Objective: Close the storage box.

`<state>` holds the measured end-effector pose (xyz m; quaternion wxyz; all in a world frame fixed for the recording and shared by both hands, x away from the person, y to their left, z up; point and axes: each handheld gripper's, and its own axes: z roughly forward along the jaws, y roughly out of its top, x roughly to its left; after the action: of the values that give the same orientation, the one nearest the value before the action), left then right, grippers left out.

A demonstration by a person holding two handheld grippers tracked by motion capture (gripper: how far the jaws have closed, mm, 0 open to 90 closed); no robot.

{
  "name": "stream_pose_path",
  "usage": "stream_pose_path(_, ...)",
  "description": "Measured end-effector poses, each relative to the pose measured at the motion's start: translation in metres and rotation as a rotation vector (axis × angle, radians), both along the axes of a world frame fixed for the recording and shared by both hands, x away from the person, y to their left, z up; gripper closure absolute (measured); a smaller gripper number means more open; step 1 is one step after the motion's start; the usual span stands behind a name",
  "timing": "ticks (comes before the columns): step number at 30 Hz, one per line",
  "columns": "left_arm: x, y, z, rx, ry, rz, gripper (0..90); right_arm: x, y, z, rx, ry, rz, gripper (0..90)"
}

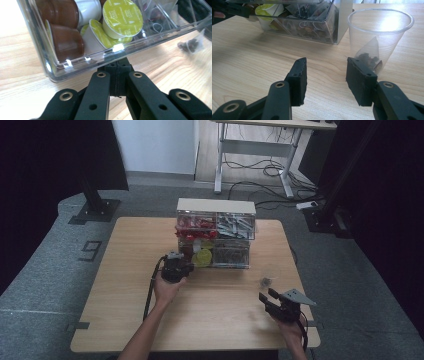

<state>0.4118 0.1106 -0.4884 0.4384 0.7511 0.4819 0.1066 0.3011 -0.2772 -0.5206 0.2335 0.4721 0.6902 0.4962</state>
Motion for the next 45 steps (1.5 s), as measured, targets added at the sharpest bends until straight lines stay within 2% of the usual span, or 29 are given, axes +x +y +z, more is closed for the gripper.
stream_pose_path(21, -0.003, -0.001, -0.007, -0.001, 0.014, -0.024, 90.0, 0.001, -0.001, -0.005, -0.011, 0.005, -0.01, 51.2)
stream_pose_path(27, -0.003, -0.001, -0.007, -0.007, 0.019, -0.029, 90.0, 0.0, -0.001, -0.005, -0.018, -0.011, -0.017, 51.2)
stream_pose_path(34, -0.004, -0.002, -0.011, -0.007, 0.029, -0.034, 90.0, 0.0, -0.002, -0.006, -0.015, -0.007, -0.017, 51.2)
stream_pose_path(37, -0.004, -0.002, -0.012, -0.02, 0.034, -0.033, 90.0, 0.0, -0.001, -0.007, -0.016, -0.007, -0.013, 51.2)
stream_pose_path(41, -0.004, -0.003, -0.011, -0.016, 0.031, -0.039, 90.0, 0.0, 0.0, -0.006, -0.014, -0.008, -0.01, 51.2)
stream_pose_path(45, -0.008, -0.004, -0.007, -0.018, 0.009, -0.047, 88.3, 0.001, 0.0, -0.007, -0.013, -0.004, -0.005, 51.2)
